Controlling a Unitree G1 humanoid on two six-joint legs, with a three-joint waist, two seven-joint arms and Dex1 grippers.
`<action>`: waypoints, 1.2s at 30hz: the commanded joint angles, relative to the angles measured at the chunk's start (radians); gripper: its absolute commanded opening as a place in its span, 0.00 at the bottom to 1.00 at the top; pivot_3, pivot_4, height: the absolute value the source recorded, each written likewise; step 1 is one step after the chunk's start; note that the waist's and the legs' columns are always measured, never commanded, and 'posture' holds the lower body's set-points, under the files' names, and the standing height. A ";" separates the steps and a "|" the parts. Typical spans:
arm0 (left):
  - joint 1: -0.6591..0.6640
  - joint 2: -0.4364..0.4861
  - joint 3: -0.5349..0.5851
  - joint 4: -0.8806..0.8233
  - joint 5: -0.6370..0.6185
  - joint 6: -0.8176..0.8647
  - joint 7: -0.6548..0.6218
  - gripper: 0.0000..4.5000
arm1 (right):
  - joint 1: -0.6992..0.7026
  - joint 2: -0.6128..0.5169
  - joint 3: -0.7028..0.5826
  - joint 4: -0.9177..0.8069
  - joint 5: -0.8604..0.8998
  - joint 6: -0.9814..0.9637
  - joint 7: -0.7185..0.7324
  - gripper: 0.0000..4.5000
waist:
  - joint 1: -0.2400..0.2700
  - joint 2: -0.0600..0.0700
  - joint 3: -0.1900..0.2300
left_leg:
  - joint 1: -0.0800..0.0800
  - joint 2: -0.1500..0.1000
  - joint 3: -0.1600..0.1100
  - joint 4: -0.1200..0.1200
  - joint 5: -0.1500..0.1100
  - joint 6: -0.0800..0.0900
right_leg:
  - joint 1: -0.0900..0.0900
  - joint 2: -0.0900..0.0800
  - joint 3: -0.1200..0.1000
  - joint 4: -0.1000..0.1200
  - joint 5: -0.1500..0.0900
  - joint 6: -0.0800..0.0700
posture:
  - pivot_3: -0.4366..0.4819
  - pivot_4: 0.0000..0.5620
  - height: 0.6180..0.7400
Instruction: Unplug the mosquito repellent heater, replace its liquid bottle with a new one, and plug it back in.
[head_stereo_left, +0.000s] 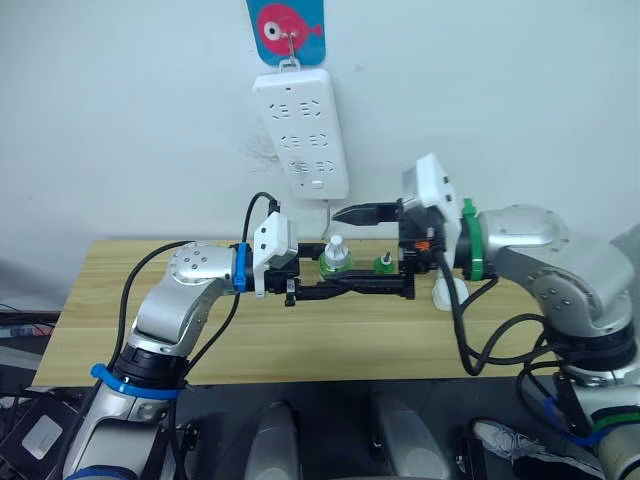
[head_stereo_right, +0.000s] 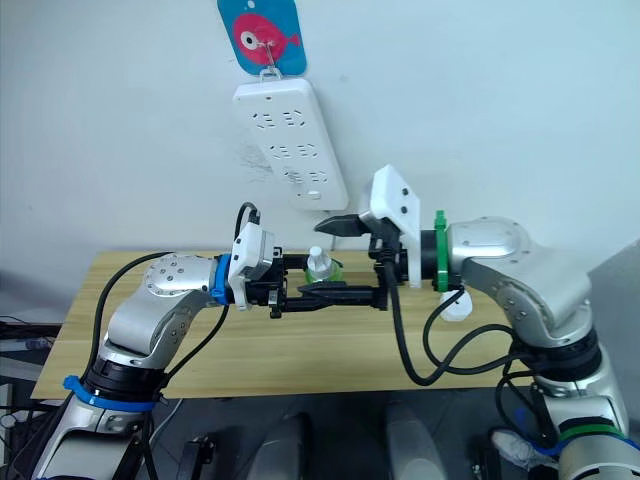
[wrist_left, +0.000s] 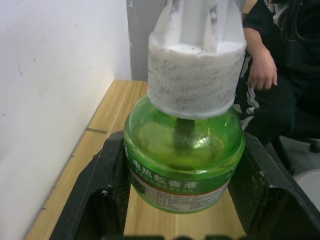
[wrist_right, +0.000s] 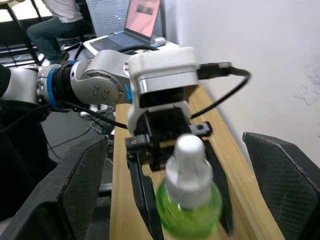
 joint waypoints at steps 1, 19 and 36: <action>-0.016 0.001 0.011 -0.045 -0.020 0.015 0.005 0.52 | -0.029 0.013 -0.004 0.009 -0.005 -0.016 0.004 0.96 | 0.002 0.000 0.000 | 0.000 0.000 0.000 0.000 0.000 0.000 | 0.000 0.000 0.000 0.000 0.000 0.000 | 0.36 0.36 1.00; 0.046 0.026 0.002 -0.011 0.020 -0.016 -0.003 0.52 | -0.096 0.026 -0.164 0.057 0.129 -0.010 0.032 0.07 | 0.002 0.000 0.000 | 0.000 0.000 0.000 0.000 0.000 0.000 | 0.000 0.000 0.000 0.000 0.000 0.000 | 0.36 0.37 1.00; 0.356 0.243 0.097 -0.147 -0.023 0.071 -0.024 0.52 | 0.499 0.124 0.101 0.383 -0.578 -0.831 -0.187 0.07 | 0.002 0.004 0.013 | 0.003 0.002 0.005 -0.002 0.000 0.000 | 0.000 0.002 0.006 -0.001 0.000 0.000 | 0.38 0.57 1.00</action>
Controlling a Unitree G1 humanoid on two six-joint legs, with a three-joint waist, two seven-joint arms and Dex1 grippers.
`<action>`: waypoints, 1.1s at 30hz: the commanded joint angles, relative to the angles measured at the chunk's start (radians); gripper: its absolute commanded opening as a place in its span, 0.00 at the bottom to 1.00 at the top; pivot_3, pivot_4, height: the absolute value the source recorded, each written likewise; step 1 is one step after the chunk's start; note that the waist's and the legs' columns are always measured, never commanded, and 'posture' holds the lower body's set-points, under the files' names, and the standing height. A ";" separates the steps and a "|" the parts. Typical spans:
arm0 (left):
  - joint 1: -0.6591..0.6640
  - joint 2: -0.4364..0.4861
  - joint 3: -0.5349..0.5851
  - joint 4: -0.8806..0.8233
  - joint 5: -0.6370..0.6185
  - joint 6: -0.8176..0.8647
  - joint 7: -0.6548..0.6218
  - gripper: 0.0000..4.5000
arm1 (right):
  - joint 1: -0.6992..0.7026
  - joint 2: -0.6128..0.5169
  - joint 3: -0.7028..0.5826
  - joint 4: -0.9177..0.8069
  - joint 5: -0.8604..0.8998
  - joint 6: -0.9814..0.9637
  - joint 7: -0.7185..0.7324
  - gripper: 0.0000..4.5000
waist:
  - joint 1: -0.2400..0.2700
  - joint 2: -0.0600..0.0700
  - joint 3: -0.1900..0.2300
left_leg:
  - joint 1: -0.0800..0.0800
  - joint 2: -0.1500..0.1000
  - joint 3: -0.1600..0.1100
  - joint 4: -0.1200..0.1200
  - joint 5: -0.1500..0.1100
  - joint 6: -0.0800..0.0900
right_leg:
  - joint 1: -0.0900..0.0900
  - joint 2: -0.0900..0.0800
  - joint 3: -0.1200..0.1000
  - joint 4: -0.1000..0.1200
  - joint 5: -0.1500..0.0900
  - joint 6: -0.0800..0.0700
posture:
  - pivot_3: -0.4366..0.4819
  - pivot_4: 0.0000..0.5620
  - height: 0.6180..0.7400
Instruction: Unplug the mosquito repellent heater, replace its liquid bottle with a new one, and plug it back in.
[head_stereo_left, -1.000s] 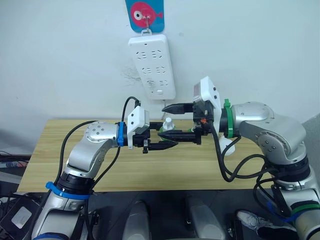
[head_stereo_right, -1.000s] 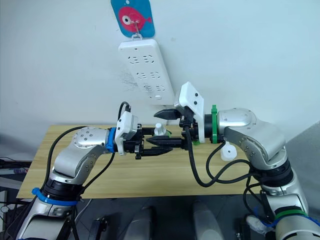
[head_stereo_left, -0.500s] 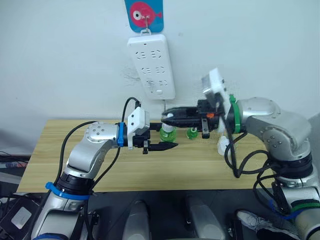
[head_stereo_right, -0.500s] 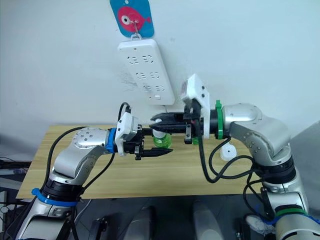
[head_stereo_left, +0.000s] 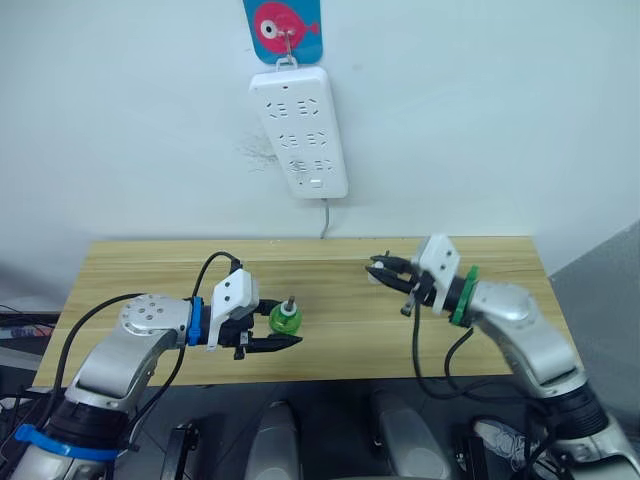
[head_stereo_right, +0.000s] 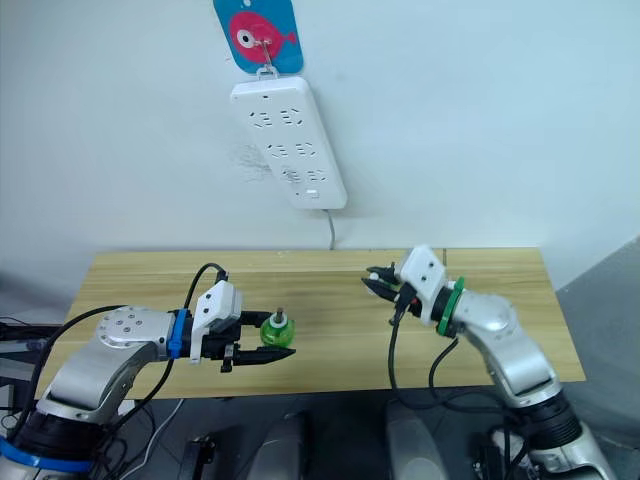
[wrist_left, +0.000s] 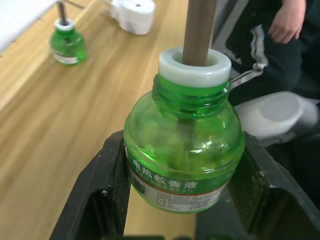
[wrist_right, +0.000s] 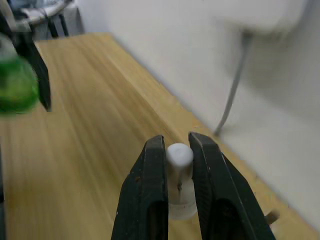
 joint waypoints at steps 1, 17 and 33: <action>0.020 0.023 0.032 -0.067 -0.032 0.024 -0.002 0.52 | -0.002 0.060 0.012 0.150 -0.081 -0.144 -0.061 0.07 | 0.000 0.001 0.003 | 0.000 0.000 0.000 0.000 0.000 0.000 | 0.000 0.000 0.000 0.000 0.000 0.000 | 0.39 0.58 1.00; 0.075 0.077 0.067 -0.128 -0.054 0.062 0.002 0.52 | -0.125 0.184 -0.095 0.720 -0.132 -0.453 -0.133 0.29 | 0.007 0.005 0.036 | 0.001 0.000 0.002 -0.001 0.000 0.000 | 0.000 0.000 0.002 0.000 0.000 0.000 | 0.43 0.63 1.00; -0.200 -0.116 -0.050 0.015 -0.026 -0.009 0.000 0.52 | -0.137 -0.105 -0.102 -0.339 0.429 0.468 0.152 0.81 | 0.002 0.004 0.034 | -0.001 0.000 0.000 0.000 0.000 0.000 | 0.000 0.000 0.000 -0.001 0.000 0.000 | 0.33 0.45 1.00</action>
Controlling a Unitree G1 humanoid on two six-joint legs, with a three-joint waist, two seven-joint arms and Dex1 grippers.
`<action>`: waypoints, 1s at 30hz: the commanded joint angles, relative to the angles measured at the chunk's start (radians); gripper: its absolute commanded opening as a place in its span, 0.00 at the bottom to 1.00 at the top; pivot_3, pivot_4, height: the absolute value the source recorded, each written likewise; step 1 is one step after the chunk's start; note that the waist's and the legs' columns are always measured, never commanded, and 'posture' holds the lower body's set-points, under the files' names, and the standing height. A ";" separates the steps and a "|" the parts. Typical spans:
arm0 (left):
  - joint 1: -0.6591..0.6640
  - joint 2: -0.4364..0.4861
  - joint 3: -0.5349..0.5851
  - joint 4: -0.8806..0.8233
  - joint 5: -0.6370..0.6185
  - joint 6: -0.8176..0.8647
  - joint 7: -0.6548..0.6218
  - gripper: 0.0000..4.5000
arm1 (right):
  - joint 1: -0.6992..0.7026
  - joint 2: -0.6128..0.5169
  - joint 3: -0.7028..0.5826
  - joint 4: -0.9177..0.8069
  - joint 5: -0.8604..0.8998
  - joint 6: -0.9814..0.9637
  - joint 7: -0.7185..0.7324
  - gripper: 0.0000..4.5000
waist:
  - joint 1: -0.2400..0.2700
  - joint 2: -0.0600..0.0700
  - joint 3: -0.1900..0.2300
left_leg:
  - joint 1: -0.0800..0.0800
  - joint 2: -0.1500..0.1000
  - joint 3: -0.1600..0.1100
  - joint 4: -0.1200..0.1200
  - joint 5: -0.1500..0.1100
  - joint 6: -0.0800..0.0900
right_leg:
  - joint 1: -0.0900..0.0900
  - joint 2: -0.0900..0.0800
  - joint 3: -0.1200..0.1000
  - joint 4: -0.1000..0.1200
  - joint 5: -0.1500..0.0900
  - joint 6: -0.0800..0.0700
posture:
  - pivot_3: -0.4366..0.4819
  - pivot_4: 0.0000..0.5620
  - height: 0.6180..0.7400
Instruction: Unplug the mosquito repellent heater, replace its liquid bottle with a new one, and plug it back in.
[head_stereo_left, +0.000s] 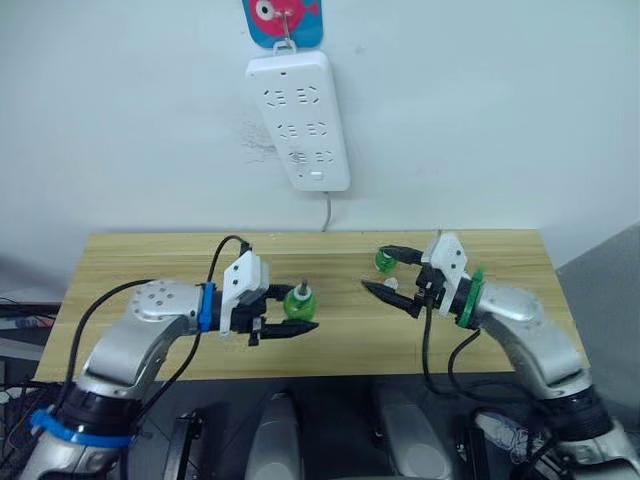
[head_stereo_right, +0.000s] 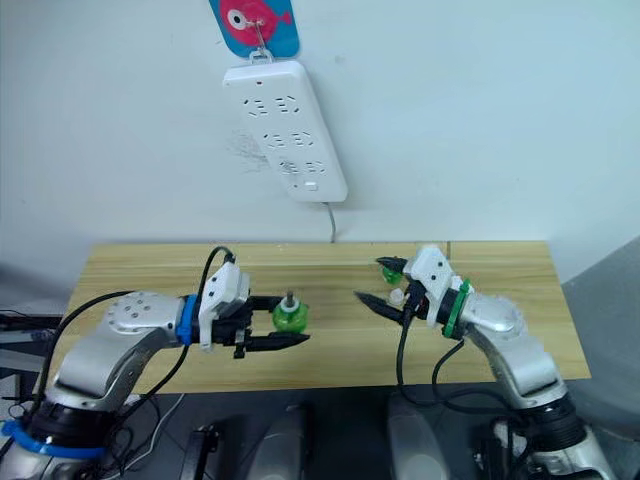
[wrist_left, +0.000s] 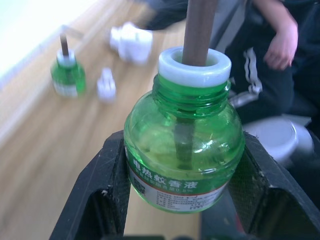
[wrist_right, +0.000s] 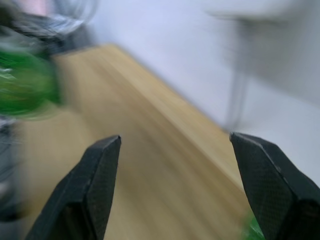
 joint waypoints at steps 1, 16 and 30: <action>-0.068 -0.046 -0.035 0.022 0.013 -0.053 -0.018 0.52 | -0.085 -0.024 -0.009 -0.132 0.188 0.224 0.038 0.81 | -0.001 0.000 -0.001 | 0.000 0.000 0.000 0.000 0.000 0.000 | 0.000 0.000 0.000 0.000 0.000 0.000 | 0.33 0.45 1.00; -0.169 -0.150 -0.058 0.065 0.038 -0.090 0.006 0.52 | -0.220 0.046 0.056 -0.053 0.164 0.271 0.054 0.73 | -0.003 -0.002 -0.014 | -0.001 -0.001 -0.001 0.000 0.000 0.000 | 0.000 -0.001 -0.002 -0.001 0.000 0.000 | 0.35 0.34 1.00; -0.176 -0.169 -0.044 0.018 -0.024 0.019 0.035 0.52 | -0.209 0.056 0.051 -0.048 0.133 0.231 0.081 0.18 | -0.003 -0.004 -0.022 | -0.001 -0.001 -0.002 0.000 0.000 0.000 | 0.000 -0.001 -0.003 -0.001 0.000 0.000 | 0.34 0.34 1.00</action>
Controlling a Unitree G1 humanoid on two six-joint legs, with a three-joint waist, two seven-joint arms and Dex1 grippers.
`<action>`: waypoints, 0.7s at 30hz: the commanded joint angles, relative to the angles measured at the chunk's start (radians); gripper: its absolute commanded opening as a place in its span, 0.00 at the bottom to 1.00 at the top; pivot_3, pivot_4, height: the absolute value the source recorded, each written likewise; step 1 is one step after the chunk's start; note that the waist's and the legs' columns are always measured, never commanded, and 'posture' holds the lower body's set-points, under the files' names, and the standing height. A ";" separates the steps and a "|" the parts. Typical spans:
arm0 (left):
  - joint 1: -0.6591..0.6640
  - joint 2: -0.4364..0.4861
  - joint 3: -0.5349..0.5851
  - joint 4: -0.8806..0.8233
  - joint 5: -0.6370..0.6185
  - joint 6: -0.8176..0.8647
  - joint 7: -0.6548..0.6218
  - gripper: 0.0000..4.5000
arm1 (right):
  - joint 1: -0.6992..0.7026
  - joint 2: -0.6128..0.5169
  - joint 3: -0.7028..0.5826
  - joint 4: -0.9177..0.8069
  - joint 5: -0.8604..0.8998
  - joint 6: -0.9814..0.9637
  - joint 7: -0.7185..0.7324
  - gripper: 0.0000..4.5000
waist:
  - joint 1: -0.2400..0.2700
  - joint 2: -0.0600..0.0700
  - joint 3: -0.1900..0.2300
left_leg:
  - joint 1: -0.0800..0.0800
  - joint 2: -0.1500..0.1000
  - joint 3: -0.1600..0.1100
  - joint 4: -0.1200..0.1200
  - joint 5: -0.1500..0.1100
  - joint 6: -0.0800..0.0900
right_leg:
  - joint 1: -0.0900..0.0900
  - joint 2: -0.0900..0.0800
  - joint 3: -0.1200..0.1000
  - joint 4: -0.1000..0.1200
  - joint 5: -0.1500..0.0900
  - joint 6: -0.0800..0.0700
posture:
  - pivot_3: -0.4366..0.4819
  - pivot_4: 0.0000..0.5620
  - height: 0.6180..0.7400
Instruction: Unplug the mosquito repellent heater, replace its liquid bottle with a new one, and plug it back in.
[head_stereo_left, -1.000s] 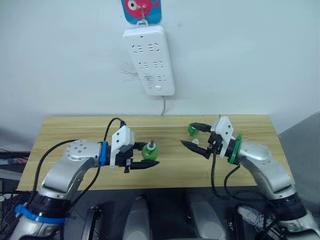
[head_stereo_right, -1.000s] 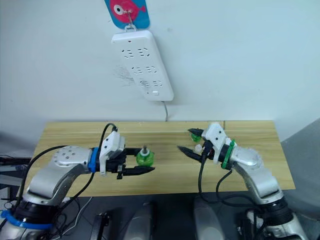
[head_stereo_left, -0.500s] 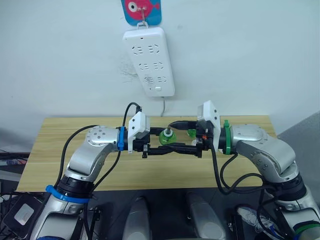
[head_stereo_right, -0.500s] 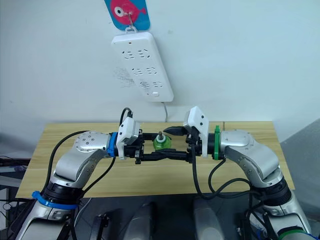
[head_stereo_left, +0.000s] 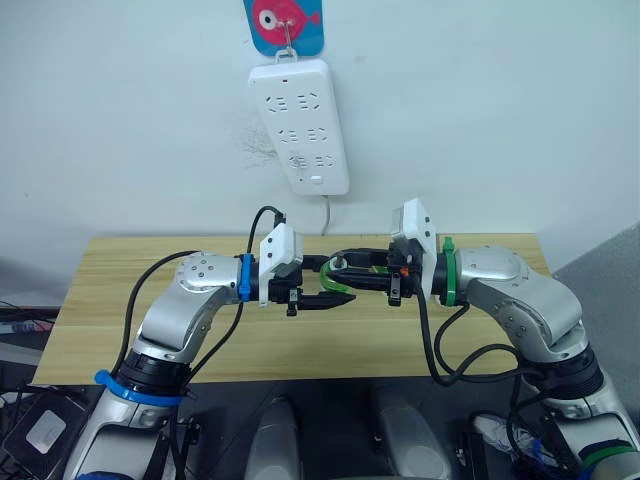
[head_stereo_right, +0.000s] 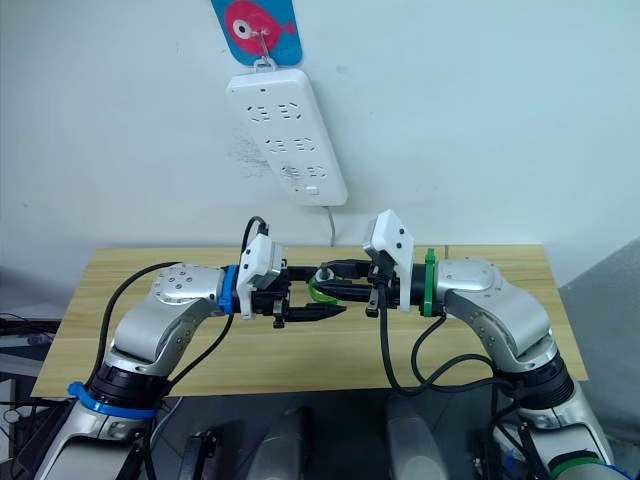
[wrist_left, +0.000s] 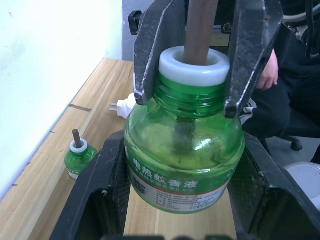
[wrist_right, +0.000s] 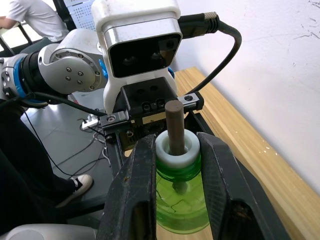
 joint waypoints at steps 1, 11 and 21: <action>-0.020 -0.023 0.026 -0.060 -0.070 0.049 0.014 0.52 | 0.007 0.007 0.001 -0.031 0.008 -0.024 0.017 0.18 | 0.000 0.000 0.000 | 0.000 0.000 0.000 0.000 0.000 0.000 | 0.000 0.000 0.000 0.000 0.000 0.000 | 0.34 0.34 1.00; 0.044 0.005 0.134 -0.083 -0.218 0.255 0.073 0.94 | -0.002 0.021 -0.294 0.067 0.240 0.148 -0.102 0.18 | -0.002 0.000 -0.002 | 0.000 0.000 0.000 0.000 0.000 0.000 | 0.000 0.000 0.000 0.001 0.000 0.000 | 0.32 0.35 1.00; -0.064 -0.230 0.350 -0.090 -0.698 0.657 0.498 0.94 | 0.030 0.183 -0.596 0.165 0.944 0.358 -0.652 0.18 | -0.004 0.000 -0.003 | -0.001 0.000 -0.001 0.001 0.000 0.000 | 0.001 -0.001 -0.001 0.002 0.000 0.000 | 0.31 0.37 1.00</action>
